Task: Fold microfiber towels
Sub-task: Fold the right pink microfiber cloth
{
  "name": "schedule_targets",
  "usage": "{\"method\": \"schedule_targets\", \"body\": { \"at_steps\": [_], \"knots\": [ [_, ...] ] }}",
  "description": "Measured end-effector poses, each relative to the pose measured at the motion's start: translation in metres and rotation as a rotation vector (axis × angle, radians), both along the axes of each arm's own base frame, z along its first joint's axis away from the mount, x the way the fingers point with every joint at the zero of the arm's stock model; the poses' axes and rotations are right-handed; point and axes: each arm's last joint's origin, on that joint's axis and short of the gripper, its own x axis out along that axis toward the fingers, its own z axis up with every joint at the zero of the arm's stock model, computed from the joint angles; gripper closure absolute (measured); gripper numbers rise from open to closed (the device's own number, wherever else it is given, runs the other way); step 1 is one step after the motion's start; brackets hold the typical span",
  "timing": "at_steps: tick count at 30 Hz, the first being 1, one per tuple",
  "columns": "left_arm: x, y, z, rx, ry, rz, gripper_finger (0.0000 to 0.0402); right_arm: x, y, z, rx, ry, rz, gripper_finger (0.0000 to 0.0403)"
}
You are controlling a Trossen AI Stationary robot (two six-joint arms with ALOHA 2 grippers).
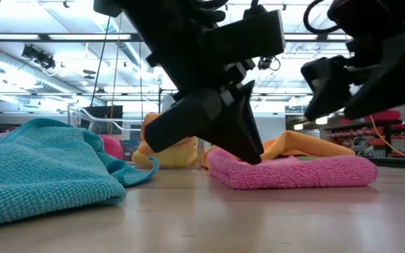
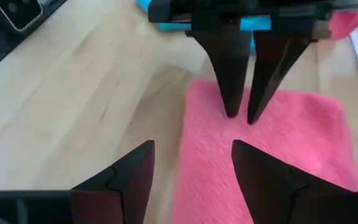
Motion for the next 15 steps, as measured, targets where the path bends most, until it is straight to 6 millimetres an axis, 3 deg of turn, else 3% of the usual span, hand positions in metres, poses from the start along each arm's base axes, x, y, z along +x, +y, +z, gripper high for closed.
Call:
{"method": "schedule_targets", "body": {
  "at_steps": [7, 15],
  "knots": [
    [-0.001, -0.003, 0.0, -0.035, -0.021, 0.03, 0.0316, 0.014, 0.012, -0.023, -0.068, 0.0, 0.034, 0.0136],
    [-0.004, 0.001, -0.003, -0.097, -0.003, 0.139, 0.032, 0.024, 0.011, -0.043, -0.232, 0.01, -0.047, 0.0099]
  ]
}}
